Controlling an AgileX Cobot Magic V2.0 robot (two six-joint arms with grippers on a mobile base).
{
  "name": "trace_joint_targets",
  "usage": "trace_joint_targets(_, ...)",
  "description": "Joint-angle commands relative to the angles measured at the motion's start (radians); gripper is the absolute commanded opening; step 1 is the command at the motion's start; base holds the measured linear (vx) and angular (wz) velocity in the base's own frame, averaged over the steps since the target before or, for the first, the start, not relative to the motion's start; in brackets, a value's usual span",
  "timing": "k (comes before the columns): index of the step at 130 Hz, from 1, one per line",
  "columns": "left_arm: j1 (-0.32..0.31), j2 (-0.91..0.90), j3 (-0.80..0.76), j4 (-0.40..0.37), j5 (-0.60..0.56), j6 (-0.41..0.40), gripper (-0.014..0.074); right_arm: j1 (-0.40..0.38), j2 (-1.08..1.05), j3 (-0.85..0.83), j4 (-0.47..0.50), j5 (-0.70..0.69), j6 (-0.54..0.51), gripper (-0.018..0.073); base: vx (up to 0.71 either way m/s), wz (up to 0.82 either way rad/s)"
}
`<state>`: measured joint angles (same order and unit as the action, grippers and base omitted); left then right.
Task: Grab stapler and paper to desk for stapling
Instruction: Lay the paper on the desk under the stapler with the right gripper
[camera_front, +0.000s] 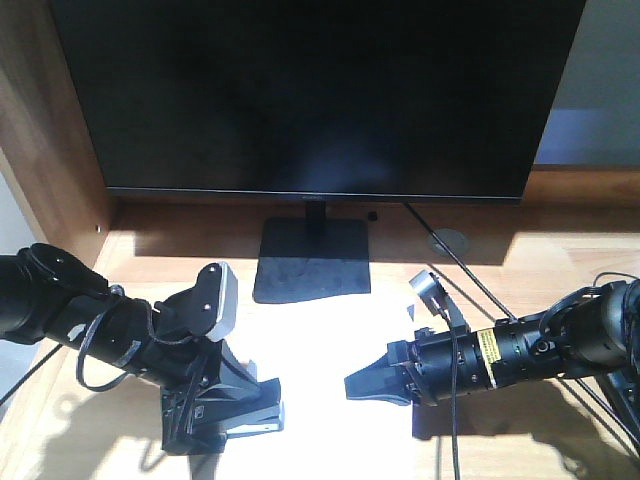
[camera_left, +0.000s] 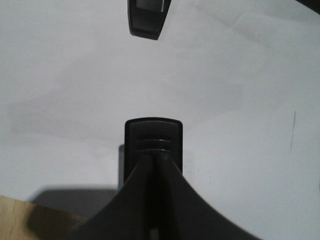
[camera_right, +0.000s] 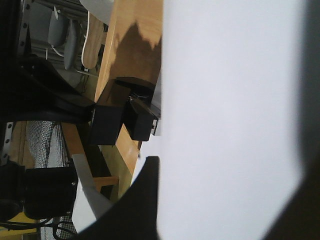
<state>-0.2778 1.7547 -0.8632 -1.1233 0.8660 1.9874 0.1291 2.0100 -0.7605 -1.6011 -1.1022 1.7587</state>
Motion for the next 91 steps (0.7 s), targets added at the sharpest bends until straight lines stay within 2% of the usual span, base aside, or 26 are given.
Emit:
trace_joint_targets(1, -0.009, -0.038, -0.020, -0.047, 0.037, 0.001, -0.0006, 0.001, -0.040, -0.016, 0.033, -0.064, -0.014, -0.0003, 0.00, 0.00)
trace_joint_targets(36, -0.009, -0.038, -0.020, -0.050, 0.036, 0.001, -0.0006, 0.001, -0.040, -0.015, 0.030, -0.064, -0.013, -0.0003, 0.00, 0.00)
trace_joint_targets(59, -0.009, -0.036, -0.020, -0.103, 0.036, 0.003, -0.0006, 0.001, -0.040, -0.015, 0.030, -0.064, -0.013, -0.0003, 0.00, 0.00)
trace_joint_targets(91, -0.009, -0.037, -0.020, -0.099, -0.010, 0.003, -0.0006, 0.001, -0.040, -0.015, 0.030, -0.064, -0.013, -0.0003, 0.00, 0.00)
